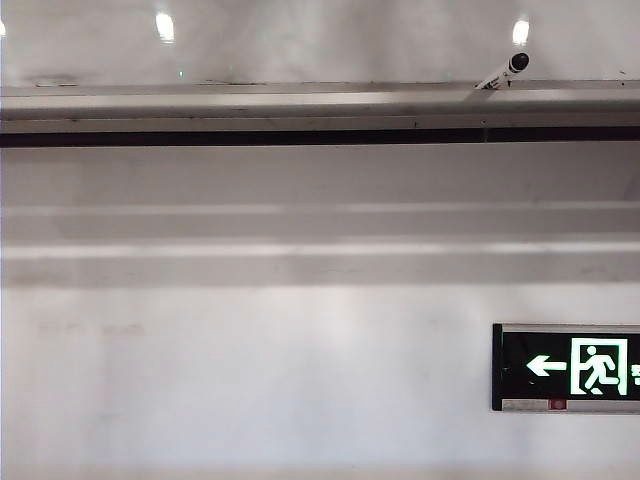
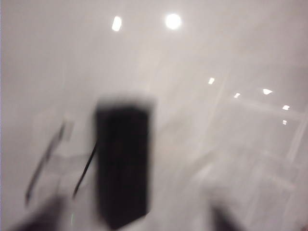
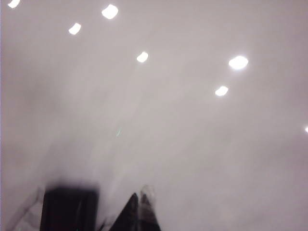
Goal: Wipe the whiteboard clean using the black magnetic whiteboard eraser attached to the whiteboard.
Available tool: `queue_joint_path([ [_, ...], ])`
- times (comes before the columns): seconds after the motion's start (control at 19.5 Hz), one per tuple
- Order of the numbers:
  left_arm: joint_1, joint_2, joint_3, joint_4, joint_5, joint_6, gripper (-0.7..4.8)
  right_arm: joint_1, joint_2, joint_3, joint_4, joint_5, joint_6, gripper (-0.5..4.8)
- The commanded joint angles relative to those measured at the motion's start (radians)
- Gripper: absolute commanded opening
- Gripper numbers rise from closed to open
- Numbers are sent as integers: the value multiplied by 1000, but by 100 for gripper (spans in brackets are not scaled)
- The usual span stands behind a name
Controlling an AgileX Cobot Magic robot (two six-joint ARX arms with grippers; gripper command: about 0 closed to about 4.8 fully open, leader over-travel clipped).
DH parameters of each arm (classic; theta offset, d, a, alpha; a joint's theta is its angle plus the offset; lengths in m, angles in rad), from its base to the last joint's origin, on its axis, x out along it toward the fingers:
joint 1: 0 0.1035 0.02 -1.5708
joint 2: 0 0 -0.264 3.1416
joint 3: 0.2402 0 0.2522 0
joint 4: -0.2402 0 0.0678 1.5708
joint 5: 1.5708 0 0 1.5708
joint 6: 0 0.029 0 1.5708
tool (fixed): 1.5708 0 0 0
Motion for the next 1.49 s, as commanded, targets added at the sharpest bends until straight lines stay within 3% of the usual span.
queue_joint_path([
  [0.05, 0, -77, 8, -38, -52, 145, -5, -11, 76, 2, 36, -56, 5, 4],
  [0.15, -2, -80, 10, -25, -51, 131, 4, -24, 100, 5, 61, -12, 5, 4],
  [0.21, -2, -69, 10, -21, -52, 116, 72, -19, 98, 5, 61, 8, 5, 4],
  [0.31, -2, -26, 15, -5, -51, 43, 352, -3, 72, 5, 56, 37, 5, 4],
  [0.36, -3, 5, 17, 24, -50, 16, 462, -4, 53, 5, 56, 37, 4, 3],
  [0.41, -4, 36, 19, 60, -46, -3, 479, -5, 31, 5, 55, 45, 4, 3],
  [0.56, -7, 136, 50, 150, -43, -74, 479, -6, -48, 6, 57, 45, 5, 0],
  [0.72, -30, 253, 177, 153, -56, -86, 479, -4, -99, 6, 60, 44, 5, 0],
  [0.92, -61, 411, 380, 87, -148, -85, 479, -4, -115, 6, 56, 44, 9, 0],
  [1.03, -67, 461, 438, 72, -240, -82, 479, -4, -114, 6, 56, 44, 9, 0],
  [1.28, -83, 494, 455, 61, -422, -85, 479, -5, -115, 6, 50, 18, 9, 0],
  [1.38, -112, 484, 455, 64, -444, -79, 479, -6, -115, 6, 49, 18, 8, 0],
  [1.49, -153, 456, 455, 63, -456, -21, 479, -6, -115, 6, 49, 18, 8, 0],
])
